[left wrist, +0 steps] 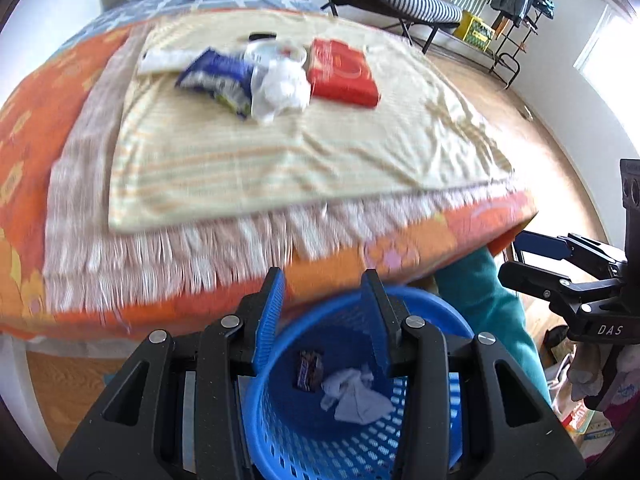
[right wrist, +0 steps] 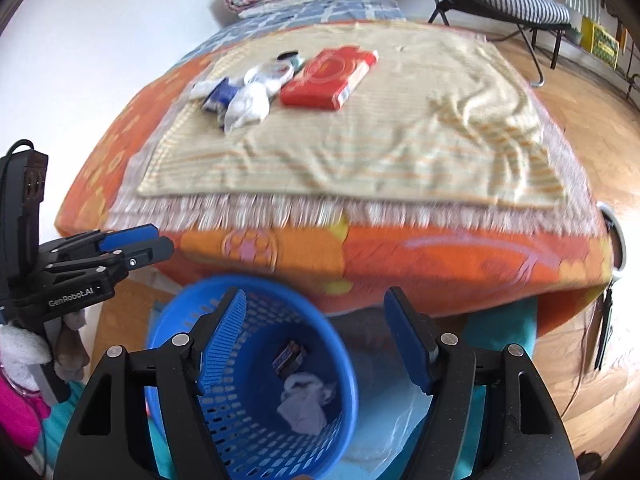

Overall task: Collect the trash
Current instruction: 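Move both tools back over the towel toward the remaining trash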

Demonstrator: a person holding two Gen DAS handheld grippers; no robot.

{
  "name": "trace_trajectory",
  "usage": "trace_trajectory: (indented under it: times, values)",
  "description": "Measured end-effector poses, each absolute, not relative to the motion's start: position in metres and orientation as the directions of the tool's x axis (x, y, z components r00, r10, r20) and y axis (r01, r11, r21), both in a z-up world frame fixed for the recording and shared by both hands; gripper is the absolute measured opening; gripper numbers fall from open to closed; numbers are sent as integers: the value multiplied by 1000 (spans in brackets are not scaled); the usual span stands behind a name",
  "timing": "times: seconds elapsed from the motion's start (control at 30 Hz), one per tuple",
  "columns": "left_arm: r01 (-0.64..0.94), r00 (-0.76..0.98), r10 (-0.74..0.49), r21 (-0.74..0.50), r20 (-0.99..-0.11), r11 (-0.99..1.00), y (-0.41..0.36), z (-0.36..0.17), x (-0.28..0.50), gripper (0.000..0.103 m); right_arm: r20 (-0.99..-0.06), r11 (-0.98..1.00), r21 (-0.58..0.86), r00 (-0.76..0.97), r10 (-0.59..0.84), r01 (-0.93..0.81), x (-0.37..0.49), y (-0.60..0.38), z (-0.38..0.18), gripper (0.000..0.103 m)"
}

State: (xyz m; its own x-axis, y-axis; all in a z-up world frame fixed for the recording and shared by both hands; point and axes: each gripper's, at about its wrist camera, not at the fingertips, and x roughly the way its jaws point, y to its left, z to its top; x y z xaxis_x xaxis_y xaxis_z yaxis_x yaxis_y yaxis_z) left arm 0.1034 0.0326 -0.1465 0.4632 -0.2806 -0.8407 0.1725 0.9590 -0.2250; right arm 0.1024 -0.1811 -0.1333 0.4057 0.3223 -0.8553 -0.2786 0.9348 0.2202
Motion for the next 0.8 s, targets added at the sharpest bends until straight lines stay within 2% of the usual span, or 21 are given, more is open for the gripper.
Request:
trace_trajectory:
  times: [0.03, 0.1, 0.47, 0.8]
  values:
    - [174, 467, -282, -225, -838, 959, 31, -144, 108, 55, -851, 936, 214, 416, 319, -281, 106, -182, -130, 71]
    - [174, 495, -274, -215, -824, 961, 31, -138, 116, 62, -843, 937, 206, 435, 316, -282, 113, -183, -123, 71]
    - [134, 541, -266, -230, -798, 964, 42, -129, 169, 62, -770, 940, 177, 553, 317, -292, 160, -184, -101, 71]
    - [151, 527, -275, -230, -804, 961, 37, -141, 227, 62, -790, 915, 328, 462, 403, -237, 243, -184, -120, 71]
